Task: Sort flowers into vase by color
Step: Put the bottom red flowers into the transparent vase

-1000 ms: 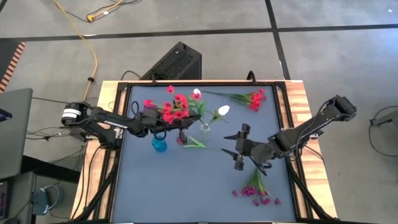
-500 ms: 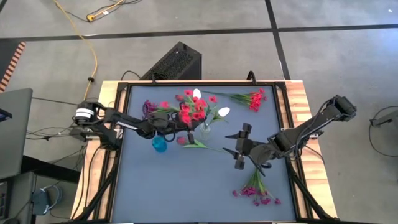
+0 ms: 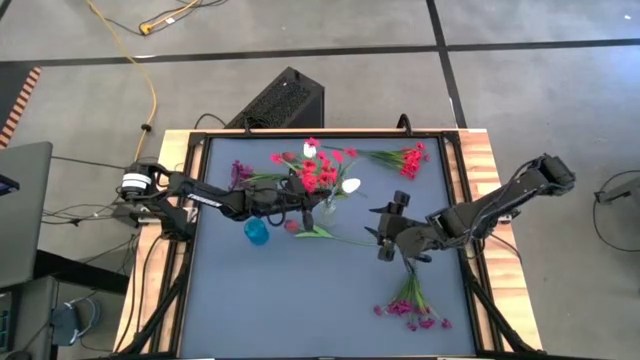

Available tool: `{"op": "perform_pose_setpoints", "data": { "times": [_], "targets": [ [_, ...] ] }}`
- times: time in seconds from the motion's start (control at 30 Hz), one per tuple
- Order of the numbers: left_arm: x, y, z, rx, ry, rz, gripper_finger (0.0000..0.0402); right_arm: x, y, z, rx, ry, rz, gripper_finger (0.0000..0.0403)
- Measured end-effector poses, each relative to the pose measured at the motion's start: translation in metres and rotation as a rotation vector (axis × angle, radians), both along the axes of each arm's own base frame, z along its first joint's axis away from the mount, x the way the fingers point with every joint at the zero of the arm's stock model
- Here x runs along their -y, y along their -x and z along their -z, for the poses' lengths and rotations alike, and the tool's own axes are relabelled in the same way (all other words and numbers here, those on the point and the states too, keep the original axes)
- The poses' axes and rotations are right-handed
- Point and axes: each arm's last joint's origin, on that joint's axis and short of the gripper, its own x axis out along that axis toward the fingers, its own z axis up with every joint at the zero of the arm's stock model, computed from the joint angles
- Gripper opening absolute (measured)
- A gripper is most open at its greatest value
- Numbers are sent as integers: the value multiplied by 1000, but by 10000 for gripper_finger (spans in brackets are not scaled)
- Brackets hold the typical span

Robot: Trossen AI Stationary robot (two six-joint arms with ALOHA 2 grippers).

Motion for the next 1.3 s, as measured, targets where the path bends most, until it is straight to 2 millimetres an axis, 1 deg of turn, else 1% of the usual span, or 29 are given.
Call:
{"op": "perform_pose_setpoints", "data": {
  "times": [0.2,0.37,0.5,0.63,0.77,0.93,1.03,1.17,1.3],
  "targets": [
    [2,0,2,-15,27,18,0,26,19,24,66,-64,75,255],
    [5,0,3,-19,41,28,0,50,39,36,141,-113,132,255],
    [10,-1,4,-32,44,40,0,67,51,38,189,-142,183,255],
    [11,-1,5,-35,67,38,0,86,59,36,225,-127,259,255],
    [10,0,5,-30,84,15,0,111,64,36,233,-111,344,255],
    [10,0,7,-46,105,5,1,151,68,41,197,-178,334,255],
    [10,0,7,-42,113,5,8,177,71,46,198,-214,338,255],
    [10,0,8,-46,122,16,32,209,70,52,175,-289,324,255],
    [12,0,8,-48,129,60,69,233,60,58,97,-308,312,255]
  ]
}}
